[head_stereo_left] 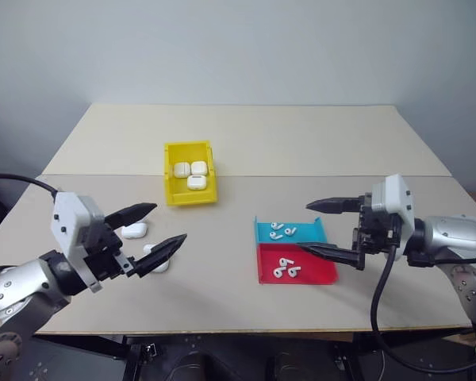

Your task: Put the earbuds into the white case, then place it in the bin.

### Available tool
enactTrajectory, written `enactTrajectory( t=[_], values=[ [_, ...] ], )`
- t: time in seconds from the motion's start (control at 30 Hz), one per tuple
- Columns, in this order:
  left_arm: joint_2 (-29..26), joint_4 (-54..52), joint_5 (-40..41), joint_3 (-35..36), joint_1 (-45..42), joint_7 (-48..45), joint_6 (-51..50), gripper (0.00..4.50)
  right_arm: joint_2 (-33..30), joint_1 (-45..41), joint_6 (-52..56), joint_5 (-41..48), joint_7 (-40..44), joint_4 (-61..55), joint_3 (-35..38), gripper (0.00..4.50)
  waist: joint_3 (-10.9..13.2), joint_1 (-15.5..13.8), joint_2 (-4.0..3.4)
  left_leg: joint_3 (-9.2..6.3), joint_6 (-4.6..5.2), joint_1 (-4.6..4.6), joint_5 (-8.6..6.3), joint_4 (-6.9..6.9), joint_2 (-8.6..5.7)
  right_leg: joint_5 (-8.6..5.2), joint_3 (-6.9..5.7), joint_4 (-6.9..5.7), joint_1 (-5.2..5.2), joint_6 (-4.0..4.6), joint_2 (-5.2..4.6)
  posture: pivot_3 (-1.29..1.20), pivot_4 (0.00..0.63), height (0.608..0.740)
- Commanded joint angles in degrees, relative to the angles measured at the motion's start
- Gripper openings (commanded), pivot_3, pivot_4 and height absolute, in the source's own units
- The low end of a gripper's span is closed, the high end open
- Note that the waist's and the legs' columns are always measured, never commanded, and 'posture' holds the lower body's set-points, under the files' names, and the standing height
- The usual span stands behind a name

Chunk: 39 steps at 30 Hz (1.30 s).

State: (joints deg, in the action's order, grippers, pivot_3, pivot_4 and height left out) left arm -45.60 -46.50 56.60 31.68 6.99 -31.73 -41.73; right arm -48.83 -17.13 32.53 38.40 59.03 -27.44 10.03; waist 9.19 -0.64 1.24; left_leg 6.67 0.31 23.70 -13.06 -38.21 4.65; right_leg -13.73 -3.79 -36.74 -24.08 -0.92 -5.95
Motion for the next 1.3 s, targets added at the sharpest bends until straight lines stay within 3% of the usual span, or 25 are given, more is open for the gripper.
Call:
enactTrajectory(
  t=[0.03,0.23,0.5,0.57,0.67,0.83,0.9,1.13,1.3],
  values=[
    [-1.3,-1.5,0.5,1.2,1.0,0.0,0.5,4.5,-0.3,-1.3,-0.8,0.9,0.2,-0.3,0.8,4.46,0.0,0.0,0.0,0.0,0.0,0.01,0.0,0.0,0.0,0.0,-0.01,0.0,-0.01,0.0,0.0,0.0,0.15,0.74],
    [-4.5,-1.1,3.9,2.6,1.1,2.8,-2.9,4.5,0.0,-1.6,-0.2,1.4,-0.3,-0.2,0.6,4.46,0.0,0.0,0.0,-0.01,0.0,-0.01,0.0,0.0,0.0,0.0,0.0,0.0,0.0,0.0,0.0,0.0,0.15,0.74],
    [-14.4,-4.9,4.5,-2.1,-5.1,19.5,-14.5,4.5,0.6,-5.3,0.8,1.6,-1.3,1.6,-0.7,4.46,0.0,0.0,0.01,-0.04,0.0,-0.03,0.0,0.0,0.0,0.0,0.03,-0.02,0.01,0.0,0.01,0.0,0.15,0.74],
    [-15.6,-3.0,10.4,-2.8,-7.8,25.9,-18.6,4.5,0.5,-5.7,1.6,2.3,-1.7,1.3,-0.6,4.46,0.0,0.0,0.02,-0.05,0.0,-0.04,0.0,0.04,-0.02,0.0,0.09,-0.01,-0.02,0.0,-0.02,0.0,0.15,0.74],
    [-22.2,3.3,24.4,-6.1,-12.0,35.9,-24.7,4.5,0.3,-4.7,1.8,2.8,-1.9,0.5,-0.1,4.46,0.0,-0.1,0.05,-0.14,-0.01,-0.02,0.01,0.06,0.0,0.0,0.07,-0.04,-0.03,0.0,-0.01,0.0,0.15,0.74],
    [-37.2,14.0,51.9,-18.2,-17.2,53.8,-19.5,4.5,0.3,-4.5,2.4,3.0,-2.5,0.1,-0.1,4.46,0.0,-0.1,0.07,-0.24,0.0,-0.13,0.0,0.08,-0.02,0.0,0.18,-0.07,-0.01,0.0,-0.07,0.0,0.15,0.74],
    [-39.9,16.6,56.1,-23.1,-19.3,57.1,-17.9,4.5,0.4,-4.7,2.7,3.1,-2.7,0.1,-0.2,4.46,0.0,-0.1,0.07,-0.22,0.0,-0.15,0.0,0.14,-0.03,0.0,0.2,-0.05,-0.02,0.0,-0.07,0.0,0.15,0.74],
    [-38.1,24.5,56.4,-37.3,-31.7,55.7,-22.9,4.5,1.1,-4.6,2.5,3.2,-3.6,-0.5,-0.7,4.46,0.0,-0.2,0.08,0.06,-0.05,-0.17,0.03,0.19,-0.09,0.0,0.16,-0.04,0.0,0.01,-0.04,0.0,0.15,0.74],
    [-31.5,29.8,56.4,-45.0,-38.5,64.1,-25.2,4.5,2.9,-4.2,2.2,3.0,-5.5,-1.8,-1.5,4.46,0.0,-0.3,0.09,0.05,-0.1,-0.17,0.06,0.19,-0.13,0.0,0.16,-0.03,0.03,0.01,-0.07,0.0,0.15,0.74]
  ],
)
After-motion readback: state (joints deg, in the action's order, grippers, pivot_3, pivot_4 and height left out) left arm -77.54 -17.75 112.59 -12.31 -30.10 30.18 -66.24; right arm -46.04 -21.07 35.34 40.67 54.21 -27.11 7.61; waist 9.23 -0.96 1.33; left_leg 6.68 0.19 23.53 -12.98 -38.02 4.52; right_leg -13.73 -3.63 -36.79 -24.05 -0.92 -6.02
